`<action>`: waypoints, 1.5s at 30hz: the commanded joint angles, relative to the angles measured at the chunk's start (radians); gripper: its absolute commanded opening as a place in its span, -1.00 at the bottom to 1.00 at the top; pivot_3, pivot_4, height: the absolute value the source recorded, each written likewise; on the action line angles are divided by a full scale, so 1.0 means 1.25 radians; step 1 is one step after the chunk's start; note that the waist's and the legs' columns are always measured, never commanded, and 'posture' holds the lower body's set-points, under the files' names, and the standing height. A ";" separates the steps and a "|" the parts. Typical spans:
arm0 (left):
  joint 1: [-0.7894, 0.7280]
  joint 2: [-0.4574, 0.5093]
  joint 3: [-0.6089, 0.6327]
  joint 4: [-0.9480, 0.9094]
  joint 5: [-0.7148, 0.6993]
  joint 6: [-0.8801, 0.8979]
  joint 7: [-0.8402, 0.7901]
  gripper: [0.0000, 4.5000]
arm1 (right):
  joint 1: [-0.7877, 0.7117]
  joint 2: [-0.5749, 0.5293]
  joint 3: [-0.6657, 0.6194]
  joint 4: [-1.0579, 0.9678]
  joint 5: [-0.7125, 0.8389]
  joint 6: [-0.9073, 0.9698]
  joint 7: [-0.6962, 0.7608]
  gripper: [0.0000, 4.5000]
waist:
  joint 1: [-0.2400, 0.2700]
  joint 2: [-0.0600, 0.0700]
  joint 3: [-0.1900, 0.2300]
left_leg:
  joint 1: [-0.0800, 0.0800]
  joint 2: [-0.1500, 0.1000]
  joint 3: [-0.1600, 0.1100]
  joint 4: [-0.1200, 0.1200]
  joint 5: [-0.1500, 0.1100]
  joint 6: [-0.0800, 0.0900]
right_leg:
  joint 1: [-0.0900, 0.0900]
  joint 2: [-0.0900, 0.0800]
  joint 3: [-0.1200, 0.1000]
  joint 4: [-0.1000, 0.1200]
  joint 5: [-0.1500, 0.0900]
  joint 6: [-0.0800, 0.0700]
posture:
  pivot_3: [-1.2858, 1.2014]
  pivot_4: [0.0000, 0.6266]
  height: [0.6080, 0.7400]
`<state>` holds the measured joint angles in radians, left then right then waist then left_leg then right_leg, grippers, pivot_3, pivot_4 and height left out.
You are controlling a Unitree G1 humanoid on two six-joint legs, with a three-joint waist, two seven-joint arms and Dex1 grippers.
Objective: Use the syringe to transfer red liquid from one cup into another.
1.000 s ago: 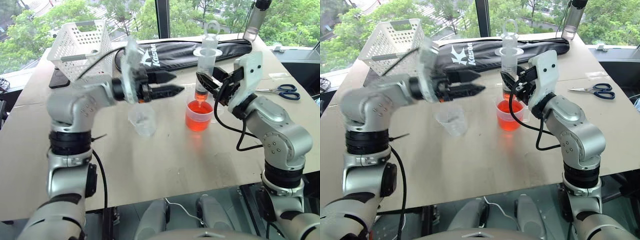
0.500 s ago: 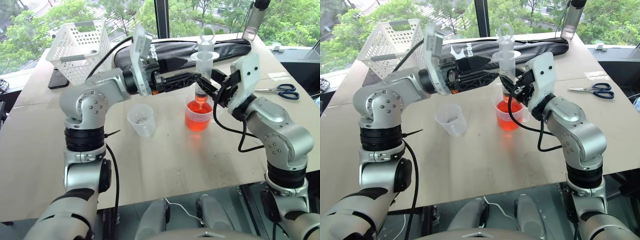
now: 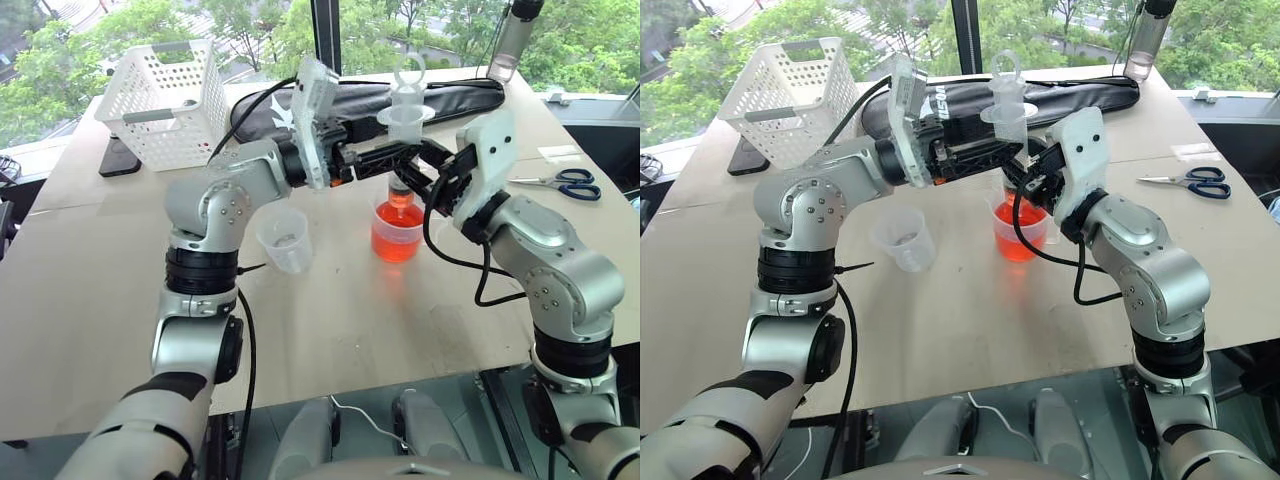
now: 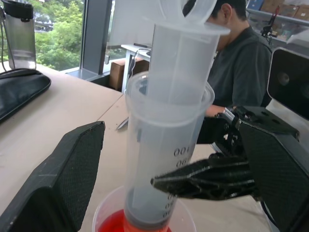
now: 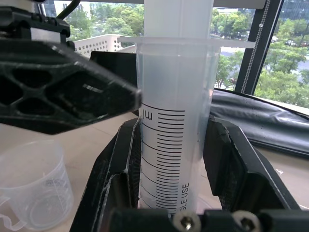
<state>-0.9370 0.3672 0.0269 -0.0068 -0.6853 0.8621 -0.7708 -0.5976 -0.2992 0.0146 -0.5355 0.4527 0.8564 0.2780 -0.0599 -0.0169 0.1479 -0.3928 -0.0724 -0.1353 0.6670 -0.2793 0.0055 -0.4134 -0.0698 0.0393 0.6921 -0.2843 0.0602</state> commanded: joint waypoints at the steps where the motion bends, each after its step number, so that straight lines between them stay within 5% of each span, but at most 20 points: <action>1: -0.020 -0.001 -0.001 0.006 0.014 -0.031 -0.009 1.00 | -0.023 -0.004 -0.008 -0.047 0.009 -0.012 0.003 -0.36 | 0.000 0.000 0.000 | 0.000 0.000 0.000 0.000 0.000 0.000 | 0.000 0.000 0.000 0.000 0.000 0.000 | 0.03 -0.52 1.00; 4: -0.021 -0.009 -0.008 0.017 0.023 -0.039 -0.011 0.76 | -0.024 -0.002 -0.006 -0.051 0.009 -0.013 0.002 -0.37 | 0.001 0.000 0.000 | 0.000 0.000 0.000 0.000 0.000 0.000 | 0.000 0.000 0.000 0.000 0.000 0.000 | 0.03 -0.52 1.00; 8: -0.019 -0.016 -0.011 0.026 0.033 -0.048 -0.014 -0.06 | -0.024 0.000 -0.002 -0.060 0.011 -0.011 0.002 -0.37 | 0.002 0.000 0.000 | 0.000 0.000 0.000 0.000 0.000 0.000 | 0.000 0.000 0.000 0.000 0.000 0.000 | 0.03 -0.52 1.00; 10: -0.018 -0.021 -0.008 0.026 0.030 -0.050 -0.015 -0.30 | -0.022 -0.003 0.002 -0.065 0.013 -0.007 0.005 -0.37 | 0.001 0.000 0.000 | 0.000 0.000 0.000 0.000 0.000 0.000 | 0.000 0.000 0.000 0.000 0.000 0.000 | 0.03 -0.52 1.00; 18: -0.018 -0.034 0.001 0.028 0.015 -0.042 -0.021 -0.30 | -0.020 -0.002 0.006 -0.069 0.020 -0.004 0.008 -0.37 | 0.001 0.000 0.000 | 0.000 0.000 0.000 0.000 0.000 0.000 | 0.000 0.000 0.000 0.000 0.000 0.000 | 0.03 -0.52 1.00; 19: -0.019 -0.035 0.002 0.032 0.021 -0.048 -0.016 0.17 | -0.020 -0.001 0.006 -0.068 0.020 -0.004 0.008 -0.37 | 0.002 0.000 0.000 | 0.000 0.000 0.000 0.000 0.000 0.000 | 0.000 0.000 0.000 0.000 0.000 0.000 | 0.03 -0.52 1.00; 22: -0.021 -0.036 -0.004 0.040 0.041 -0.064 -0.015 0.77 | -0.021 -0.001 0.006 -0.065 0.020 -0.006 0.006 -0.37 | 0.001 0.000 0.000 | 0.000 0.000 0.000 0.000 0.000 0.000 | 0.000 0.000 0.000 0.000 0.000 0.000 | 0.03 -0.52 1.00; 23: -0.021 -0.036 -0.005 0.042 0.043 -0.066 -0.016 0.78 | -0.022 -0.001 0.006 -0.064 0.020 -0.006 0.005 -0.37 | 0.002 0.000 0.000 | 0.000 0.000 0.000 0.000 0.000 0.000 | 0.000 0.000 0.000 0.000 0.000 0.000 | 0.03 -0.52 1.00; 31: -0.014 -0.034 -0.011 0.039 0.055 -0.073 -0.020 0.78 | -0.021 -0.003 -0.001 -0.059 0.022 -0.009 -0.003 -0.38 | 0.002 0.000 0.000 | 0.000 0.000 0.000 0.000 0.000 0.000 | 0.000 0.000 0.000 -0.001 0.000 0.000 | 0.03 -0.52 1.00; 38: -0.009 -0.033 -0.016 0.037 0.057 -0.078 -0.027 -0.26 | -0.021 -0.007 -0.005 -0.058 0.020 -0.011 -0.005 -0.38 | 0.002 0.000 0.000 | 0.000 0.000 0.000 0.000 0.000 0.000 | 0.000 0.000 0.000 -0.001 0.000 0.000 | 0.03 -0.52 1.00; 45: -0.007 -0.041 -0.021 0.039 0.064 -0.095 -0.029 -0.28 | -0.012 -0.027 -0.006 -0.050 0.011 -0.006 0.000 -0.38 | 0.003 0.000 0.000 | 0.000 0.000 0.000 0.000 0.000 0.000 | 0.000 0.000 0.000 -0.001 0.000 0.000 | 0.03 -0.52 1.00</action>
<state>-0.9387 0.3187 -0.0013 0.0514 -0.6103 0.7563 -0.8104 -0.5977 -0.3233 0.0304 -0.5518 0.4665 0.8684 0.2715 -0.0559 -0.0170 0.1480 -0.3931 -0.0725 -0.1354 0.6667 -0.2793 0.0055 -0.4134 -0.0698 0.0390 0.6912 -0.2843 0.0602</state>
